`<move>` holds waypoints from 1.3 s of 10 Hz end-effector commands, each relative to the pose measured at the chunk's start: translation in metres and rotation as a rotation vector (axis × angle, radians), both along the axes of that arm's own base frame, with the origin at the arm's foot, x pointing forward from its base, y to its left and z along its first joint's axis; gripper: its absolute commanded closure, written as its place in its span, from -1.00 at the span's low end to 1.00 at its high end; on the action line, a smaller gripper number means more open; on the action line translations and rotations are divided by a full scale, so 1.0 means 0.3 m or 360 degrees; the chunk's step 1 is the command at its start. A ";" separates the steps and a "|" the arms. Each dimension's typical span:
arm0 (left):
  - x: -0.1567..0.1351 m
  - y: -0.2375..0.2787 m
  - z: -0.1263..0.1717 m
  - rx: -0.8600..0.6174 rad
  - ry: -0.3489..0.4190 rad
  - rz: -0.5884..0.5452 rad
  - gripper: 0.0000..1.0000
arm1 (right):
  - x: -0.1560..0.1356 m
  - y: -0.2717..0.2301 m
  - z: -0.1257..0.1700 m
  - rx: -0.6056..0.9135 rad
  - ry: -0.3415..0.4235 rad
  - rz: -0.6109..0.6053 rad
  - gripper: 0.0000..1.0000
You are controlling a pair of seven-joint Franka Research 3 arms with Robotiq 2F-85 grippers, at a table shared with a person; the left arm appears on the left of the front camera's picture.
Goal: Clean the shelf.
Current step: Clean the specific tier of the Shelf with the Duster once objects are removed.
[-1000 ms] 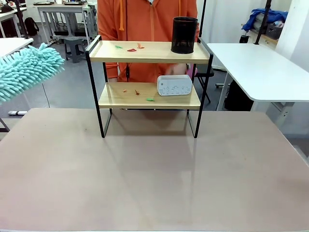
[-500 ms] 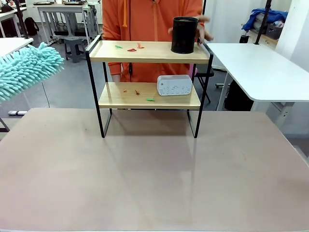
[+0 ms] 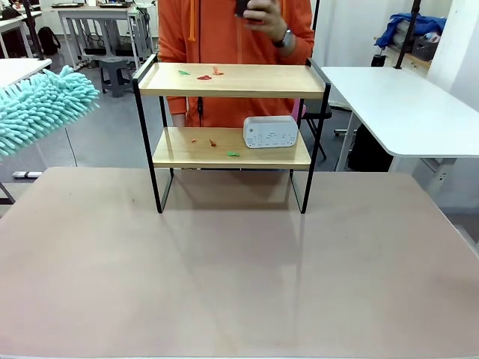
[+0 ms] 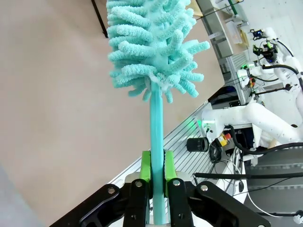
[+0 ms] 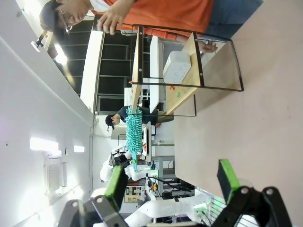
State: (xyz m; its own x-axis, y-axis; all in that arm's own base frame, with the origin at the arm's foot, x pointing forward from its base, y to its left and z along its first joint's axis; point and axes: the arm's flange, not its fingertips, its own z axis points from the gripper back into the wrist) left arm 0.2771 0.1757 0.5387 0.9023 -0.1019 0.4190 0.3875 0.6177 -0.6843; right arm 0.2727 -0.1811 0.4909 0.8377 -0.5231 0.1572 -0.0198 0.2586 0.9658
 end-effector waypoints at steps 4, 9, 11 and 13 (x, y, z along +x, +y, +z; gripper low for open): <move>0.012 -0.024 0.141 0.0001 -0.0049 0.0141 0.75 | 0.005 0.000 0.004 0.0005 -0.0052 0.0002 -1.00; 0.150 -0.340 0.525 0.0181 -0.0039 0.0091 0.75 | 0.005 0.000 0.004 0.0005 -0.0052 0.0002 -1.00; 0.177 -0.478 0.500 0.0126 -0.0069 0.0053 0.75 | 0.005 0.000 0.004 0.0005 -0.0052 0.0002 -1.00; 0.138 -0.393 0.548 0.0178 -0.0069 0.0085 0.75 | 0.005 0.000 0.004 0.0005 -0.0052 0.0002 -1.00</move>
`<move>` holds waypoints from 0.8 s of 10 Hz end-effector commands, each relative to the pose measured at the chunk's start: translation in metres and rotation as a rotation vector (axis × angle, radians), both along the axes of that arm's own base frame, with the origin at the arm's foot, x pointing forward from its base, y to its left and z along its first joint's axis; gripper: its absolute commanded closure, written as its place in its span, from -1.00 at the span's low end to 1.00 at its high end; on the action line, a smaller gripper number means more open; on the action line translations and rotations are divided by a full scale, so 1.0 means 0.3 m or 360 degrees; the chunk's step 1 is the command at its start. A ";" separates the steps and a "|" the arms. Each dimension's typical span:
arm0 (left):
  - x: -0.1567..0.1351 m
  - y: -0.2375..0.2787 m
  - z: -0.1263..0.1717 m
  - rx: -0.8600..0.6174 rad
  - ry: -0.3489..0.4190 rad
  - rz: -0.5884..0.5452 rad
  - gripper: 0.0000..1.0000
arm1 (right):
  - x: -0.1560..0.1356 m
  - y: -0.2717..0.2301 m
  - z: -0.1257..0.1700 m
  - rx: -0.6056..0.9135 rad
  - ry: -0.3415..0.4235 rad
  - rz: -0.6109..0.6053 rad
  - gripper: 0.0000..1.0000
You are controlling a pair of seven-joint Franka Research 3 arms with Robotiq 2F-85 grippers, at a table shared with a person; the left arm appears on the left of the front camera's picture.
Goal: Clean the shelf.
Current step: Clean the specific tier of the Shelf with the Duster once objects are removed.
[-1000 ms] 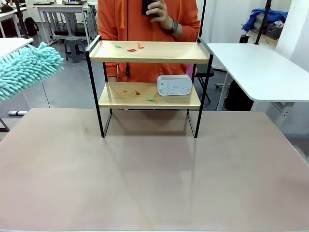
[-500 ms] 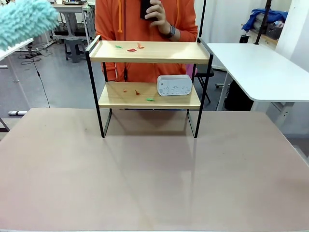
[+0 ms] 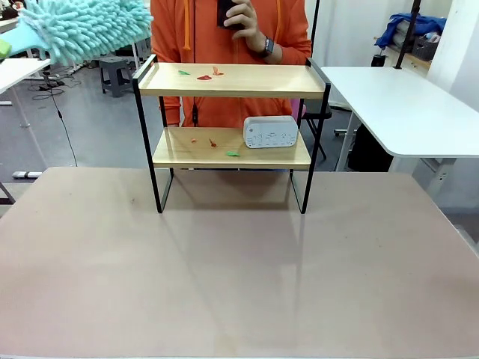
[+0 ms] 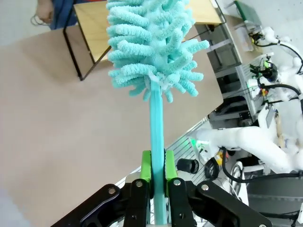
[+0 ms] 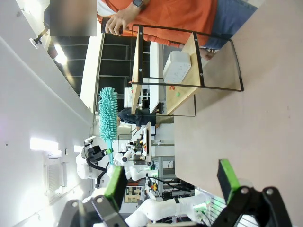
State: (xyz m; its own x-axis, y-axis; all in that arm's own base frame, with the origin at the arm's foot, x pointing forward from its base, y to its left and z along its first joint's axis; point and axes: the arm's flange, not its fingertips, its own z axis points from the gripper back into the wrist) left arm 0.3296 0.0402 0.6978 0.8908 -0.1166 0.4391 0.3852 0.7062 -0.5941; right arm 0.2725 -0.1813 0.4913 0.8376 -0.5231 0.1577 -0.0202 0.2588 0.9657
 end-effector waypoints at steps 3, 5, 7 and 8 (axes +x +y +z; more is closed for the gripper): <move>0.001 -0.020 -0.011 -0.0040 0.0016 0.0107 0.75 | 0.006 0.000 0.003 0.0005 -0.0052 0.0002 -1.00; 0.056 -0.136 0.022 0.0123 -0.0037 0.0114 0.75 | 0.006 0.000 0.003 0.0005 -0.0052 0.0002 -1.00; 0.088 -0.240 0.045 0.0233 -0.0075 0.0105 0.75 | 0.006 0.000 0.003 0.0005 -0.0052 0.0002 -1.00; 0.108 -0.284 0.040 0.0317 -0.0064 0.0112 0.75 | 0.006 0.000 0.003 0.0005 -0.0052 0.0002 -1.00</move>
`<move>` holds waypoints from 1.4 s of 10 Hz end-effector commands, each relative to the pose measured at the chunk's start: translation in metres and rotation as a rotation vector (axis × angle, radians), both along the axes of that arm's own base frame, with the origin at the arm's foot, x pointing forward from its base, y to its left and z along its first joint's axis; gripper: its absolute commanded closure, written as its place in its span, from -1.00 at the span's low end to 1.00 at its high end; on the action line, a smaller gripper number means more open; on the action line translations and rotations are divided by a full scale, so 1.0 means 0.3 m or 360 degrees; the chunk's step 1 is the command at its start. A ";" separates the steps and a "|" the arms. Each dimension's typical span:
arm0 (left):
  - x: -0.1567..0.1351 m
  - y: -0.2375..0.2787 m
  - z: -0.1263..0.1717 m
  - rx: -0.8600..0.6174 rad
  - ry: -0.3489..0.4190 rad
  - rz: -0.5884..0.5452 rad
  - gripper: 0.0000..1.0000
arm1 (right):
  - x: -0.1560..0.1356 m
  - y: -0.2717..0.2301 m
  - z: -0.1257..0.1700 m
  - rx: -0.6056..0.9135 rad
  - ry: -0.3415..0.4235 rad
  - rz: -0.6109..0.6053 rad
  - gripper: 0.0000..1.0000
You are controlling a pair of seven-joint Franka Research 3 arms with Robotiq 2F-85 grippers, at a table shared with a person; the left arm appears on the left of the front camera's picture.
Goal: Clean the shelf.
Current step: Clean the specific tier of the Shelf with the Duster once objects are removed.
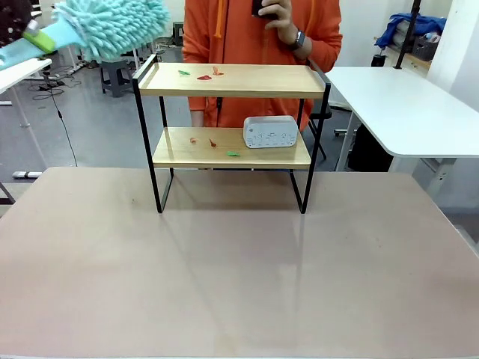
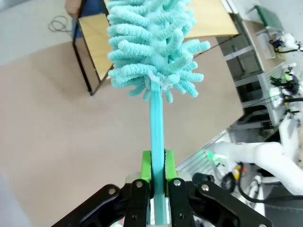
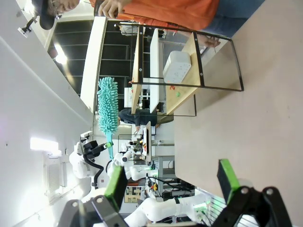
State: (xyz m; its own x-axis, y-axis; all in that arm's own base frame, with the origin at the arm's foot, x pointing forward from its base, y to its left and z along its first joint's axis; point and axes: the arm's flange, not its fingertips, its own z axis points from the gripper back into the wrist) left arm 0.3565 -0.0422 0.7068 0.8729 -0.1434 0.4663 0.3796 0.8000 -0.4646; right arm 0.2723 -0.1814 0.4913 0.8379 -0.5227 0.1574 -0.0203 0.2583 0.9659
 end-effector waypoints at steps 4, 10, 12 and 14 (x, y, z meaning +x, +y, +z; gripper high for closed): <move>0.081 -0.152 -0.029 0.0286 0.0082 0.0031 0.75 | 0.007 0.001 0.003 0.0005 -0.0052 0.0001 -1.00; 0.134 -0.295 -0.076 0.0318 0.0108 -0.0205 0.75 | 0.007 0.001 0.003 0.0005 -0.0052 0.0001 -1.00; 0.120 -0.308 -0.070 0.0273 0.0155 -0.0420 0.75 | 0.007 0.001 0.003 0.0005 -0.0052 0.0001 -1.00; 0.097 -0.296 -0.055 0.0175 0.0341 -0.0829 0.75 | 0.007 0.001 0.003 0.0005 -0.0052 0.0001 -1.00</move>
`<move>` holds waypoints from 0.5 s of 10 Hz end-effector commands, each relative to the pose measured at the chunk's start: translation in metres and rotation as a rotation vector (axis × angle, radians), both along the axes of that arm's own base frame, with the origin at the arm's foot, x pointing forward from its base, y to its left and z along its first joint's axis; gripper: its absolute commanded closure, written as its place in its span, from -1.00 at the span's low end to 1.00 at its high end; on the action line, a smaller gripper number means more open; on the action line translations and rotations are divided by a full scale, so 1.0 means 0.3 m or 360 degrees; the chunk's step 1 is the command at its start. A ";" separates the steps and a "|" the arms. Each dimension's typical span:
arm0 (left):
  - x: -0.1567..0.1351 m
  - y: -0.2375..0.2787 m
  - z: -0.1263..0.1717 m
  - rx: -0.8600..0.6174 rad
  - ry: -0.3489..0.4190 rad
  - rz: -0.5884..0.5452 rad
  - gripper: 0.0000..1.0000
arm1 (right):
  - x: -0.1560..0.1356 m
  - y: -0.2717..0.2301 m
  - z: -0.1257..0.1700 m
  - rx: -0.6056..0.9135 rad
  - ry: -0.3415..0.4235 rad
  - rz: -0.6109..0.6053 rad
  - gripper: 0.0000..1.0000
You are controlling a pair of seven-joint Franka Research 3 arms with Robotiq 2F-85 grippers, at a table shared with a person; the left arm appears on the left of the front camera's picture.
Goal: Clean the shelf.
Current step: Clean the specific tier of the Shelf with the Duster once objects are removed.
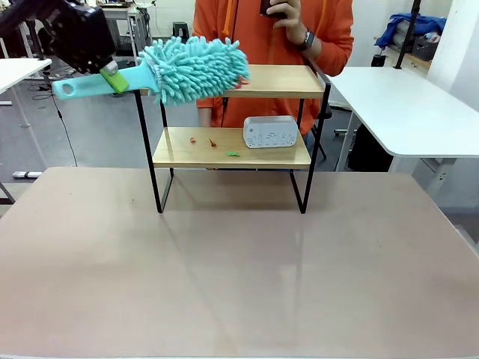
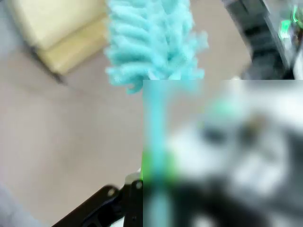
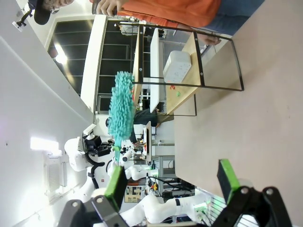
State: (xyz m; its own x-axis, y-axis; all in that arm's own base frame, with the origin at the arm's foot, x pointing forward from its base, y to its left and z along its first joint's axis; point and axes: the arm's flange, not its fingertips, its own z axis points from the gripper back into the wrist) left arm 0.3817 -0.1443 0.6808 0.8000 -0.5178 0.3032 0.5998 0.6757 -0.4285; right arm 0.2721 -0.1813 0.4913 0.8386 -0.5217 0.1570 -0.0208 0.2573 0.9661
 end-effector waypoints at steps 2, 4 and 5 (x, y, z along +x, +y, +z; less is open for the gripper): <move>-0.041 0.098 0.078 -0.0171 0.0636 -0.0840 0.75 | 0.007 0.000 0.003 0.0003 -0.0052 -0.0001 -1.00; -0.072 0.147 0.098 -0.0197 0.0573 -0.0821 0.75 | 0.007 0.000 0.003 0.0003 -0.0052 -0.0001 -1.00; -0.075 0.155 0.095 -0.0206 0.0560 -0.0800 0.75 | 0.007 0.000 0.003 0.0003 -0.0052 -0.0001 -1.00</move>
State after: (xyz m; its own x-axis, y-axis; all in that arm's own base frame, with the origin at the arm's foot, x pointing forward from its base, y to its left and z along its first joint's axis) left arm 0.3459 -0.1010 0.7015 0.5229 -0.8377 0.1574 0.6294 0.2550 -0.7341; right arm 0.2721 -0.1814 0.4912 0.8389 -0.5213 0.1566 -0.0207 0.2568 0.9662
